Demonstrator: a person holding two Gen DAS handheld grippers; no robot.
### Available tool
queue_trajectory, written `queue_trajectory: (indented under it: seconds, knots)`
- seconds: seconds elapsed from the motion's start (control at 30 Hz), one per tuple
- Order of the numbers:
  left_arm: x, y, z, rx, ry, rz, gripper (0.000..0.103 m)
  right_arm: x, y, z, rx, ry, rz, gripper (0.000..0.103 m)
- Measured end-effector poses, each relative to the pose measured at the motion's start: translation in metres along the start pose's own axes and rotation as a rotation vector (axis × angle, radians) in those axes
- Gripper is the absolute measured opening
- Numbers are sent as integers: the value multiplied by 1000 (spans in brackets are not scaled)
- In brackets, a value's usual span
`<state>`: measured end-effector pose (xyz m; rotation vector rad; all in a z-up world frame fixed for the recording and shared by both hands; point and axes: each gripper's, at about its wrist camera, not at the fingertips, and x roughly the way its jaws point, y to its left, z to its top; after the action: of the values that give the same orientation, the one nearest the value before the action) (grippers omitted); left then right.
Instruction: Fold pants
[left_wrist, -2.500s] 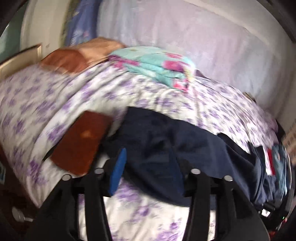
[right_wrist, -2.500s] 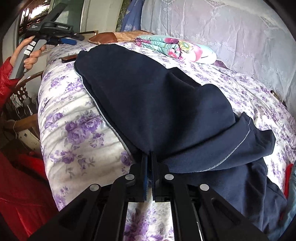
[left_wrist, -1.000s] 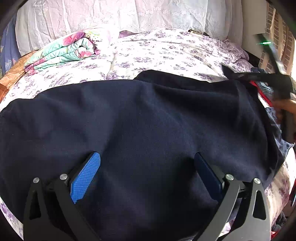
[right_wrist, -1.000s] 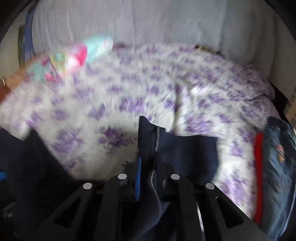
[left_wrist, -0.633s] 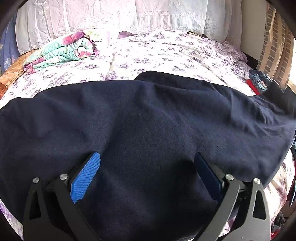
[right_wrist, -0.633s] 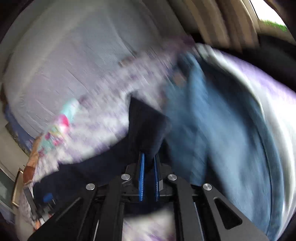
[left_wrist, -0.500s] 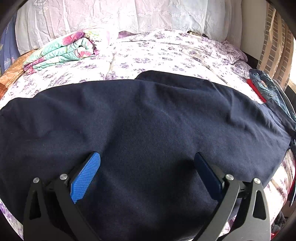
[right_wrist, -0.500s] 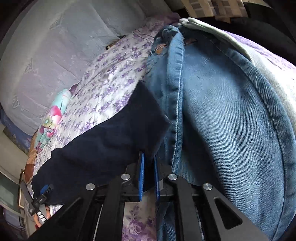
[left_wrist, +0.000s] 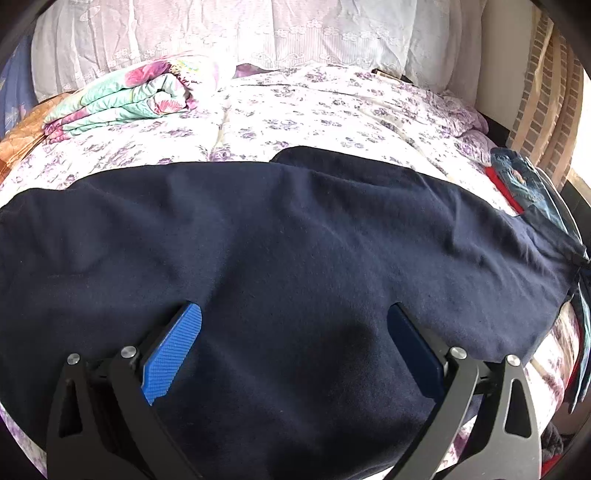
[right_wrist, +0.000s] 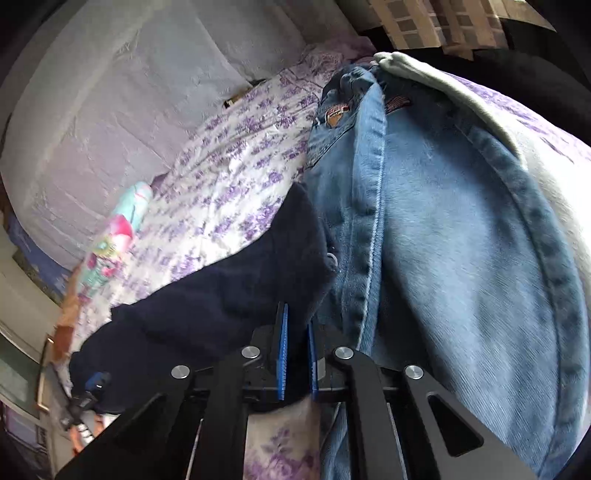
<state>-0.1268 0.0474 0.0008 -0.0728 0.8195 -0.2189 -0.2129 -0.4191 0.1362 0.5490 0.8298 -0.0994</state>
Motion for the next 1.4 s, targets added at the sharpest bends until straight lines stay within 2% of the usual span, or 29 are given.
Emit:
queue_trajectory:
  seconds: [0.03, 0.07, 0.1, 0.13, 0.17, 0.23, 0.3, 0.37, 0.47, 0.57, 0.63, 0.73, 0.83, 0.97, 1.0, 1.07, 1.1, 1.2, 1.27, 1.33, 1.37, 1.4]
  knots:
    - [0, 0, 0, 3, 0, -3, 98, -5, 1, -2, -12, 11, -1, 10]
    - [-1, 1, 0, 1, -2, -10, 98, -10, 3, -4, -23, 31, -6, 16]
    - [-2, 2, 0, -4, -5, -18, 98, -16, 4, -9, -24, 53, -28, 25]
    - [-2, 3, 0, -6, -6, -21, 98, -22, 3, -15, -23, 60, -37, 43]
    - [-2, 3, -1, -7, -7, -22, 98, -24, 4, -19, -31, 65, -37, 45]
    - [-2, 3, -1, -6, -6, -20, 98, -20, 7, -33, -53, 120, -6, 45]
    - [-2, 2, -1, -4, -6, -18, 98, -9, 7, -42, -22, 148, 30, 41]
    - [-2, 2, -1, -1, -5, -15, 98, 8, 6, -45, -9, 158, 48, 29]
    - [-3, 2, -2, 3, -8, -17, 98, 21, -3, -44, 42, 123, 73, 16]
    - [-4, 3, -3, 6, -9, -19, 98, 1, 4, -39, -1, 16, 114, 12]
    - [-3, 2, -3, 11, -5, -14, 98, -11, 6, -28, -31, -4, 120, 11]
    - [-3, 0, -4, 25, 1, -1, 98, 20, -8, -36, -50, 175, 29, 11]
    - [-3, 0, -4, 32, 3, 3, 98, 10, 2, -39, -131, 190, -18, 16]
    - [-4, 2, -4, 23, -4, -11, 98, -45, 38, -22, -276, 5, -40, 18]
    - [-5, 3, -4, 16, -8, -14, 98, -51, 54, -15, -313, -39, -9, 18]
    - [-9, 7, -4, -13, -26, -14, 98, -41, 86, 0, -371, -53, 90, 18]
    - [-13, 10, -4, -27, -41, -7, 98, -22, 112, 9, -416, -31, 154, 18]
    - [-32, 27, -6, -114, -118, 13, 98, 44, 185, 19, -541, 16, 260, 18]
    - [-41, 46, -9, -197, -143, 8, 98, 91, 229, 23, -576, 92, 336, 18]
    - [-41, 57, -13, -246, -135, -22, 98, 151, 283, 21, -614, 205, 413, 18]
    - [-40, 57, -14, -242, -137, -20, 98, 167, 301, 18, -629, 230, 425, 20]
    - [-37, 49, -15, -204, -137, 26, 98, 194, 327, 11, -653, 274, 433, 25]
